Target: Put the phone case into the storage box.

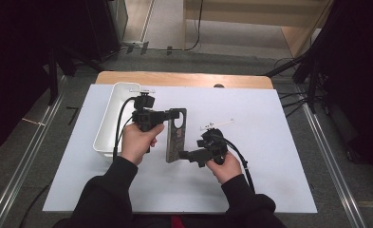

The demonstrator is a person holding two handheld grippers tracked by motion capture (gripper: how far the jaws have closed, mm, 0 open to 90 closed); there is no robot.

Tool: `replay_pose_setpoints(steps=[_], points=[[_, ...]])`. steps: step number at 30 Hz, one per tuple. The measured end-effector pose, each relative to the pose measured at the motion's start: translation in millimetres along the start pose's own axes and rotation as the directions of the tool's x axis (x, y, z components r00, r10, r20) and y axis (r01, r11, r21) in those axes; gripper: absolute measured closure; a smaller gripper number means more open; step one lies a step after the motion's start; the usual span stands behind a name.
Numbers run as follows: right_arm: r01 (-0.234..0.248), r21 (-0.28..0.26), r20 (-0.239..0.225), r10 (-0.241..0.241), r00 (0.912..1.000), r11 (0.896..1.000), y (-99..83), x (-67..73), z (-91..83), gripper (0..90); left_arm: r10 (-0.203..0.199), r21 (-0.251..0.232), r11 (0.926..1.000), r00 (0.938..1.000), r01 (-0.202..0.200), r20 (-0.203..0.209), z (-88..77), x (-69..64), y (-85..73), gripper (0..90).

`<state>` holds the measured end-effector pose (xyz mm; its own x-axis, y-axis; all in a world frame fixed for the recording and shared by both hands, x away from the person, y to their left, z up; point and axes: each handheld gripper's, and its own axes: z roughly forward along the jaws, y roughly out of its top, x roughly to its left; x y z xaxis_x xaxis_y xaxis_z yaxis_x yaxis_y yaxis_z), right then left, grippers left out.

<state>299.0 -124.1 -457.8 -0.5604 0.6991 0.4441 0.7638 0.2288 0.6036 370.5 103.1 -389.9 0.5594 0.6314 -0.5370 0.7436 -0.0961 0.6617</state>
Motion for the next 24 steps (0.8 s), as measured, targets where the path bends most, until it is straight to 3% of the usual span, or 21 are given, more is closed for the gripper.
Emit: replay_pose_setpoints(steps=[9,13,18,24], points=[[0.03,-0.02,-0.015,-0.03,0.9994,0.999,-7.1,-3.2,-11.5,1.6,0.016,0.025,0.9996,0.9997,-0.016,0.017,-0.6,-0.7,1.6,79.2],[0.043,-0.03,-0.027,-0.044,0.9987,0.999,-9.0,-5.6,-16.5,1.8,0.039,0.056,0.9975,0.9979,-0.042,0.052,0.5,-2.1,1.8,79.1],[0.02,-0.038,-0.038,-0.022,0.9991,0.999,-8.6,-7.6,-22.9,5.2,0.068,0.088,0.9933,0.9949,-0.074,0.074,2.7,-4.3,0.5,79.2],[0.043,-0.044,-0.04,-0.045,0.9982,0.998,-8.7,-9.2,-30.0,5.2,0.093,0.109,0.9886,0.9908,-0.104,0.098,2.6,-6.2,-1.0,79.2]])
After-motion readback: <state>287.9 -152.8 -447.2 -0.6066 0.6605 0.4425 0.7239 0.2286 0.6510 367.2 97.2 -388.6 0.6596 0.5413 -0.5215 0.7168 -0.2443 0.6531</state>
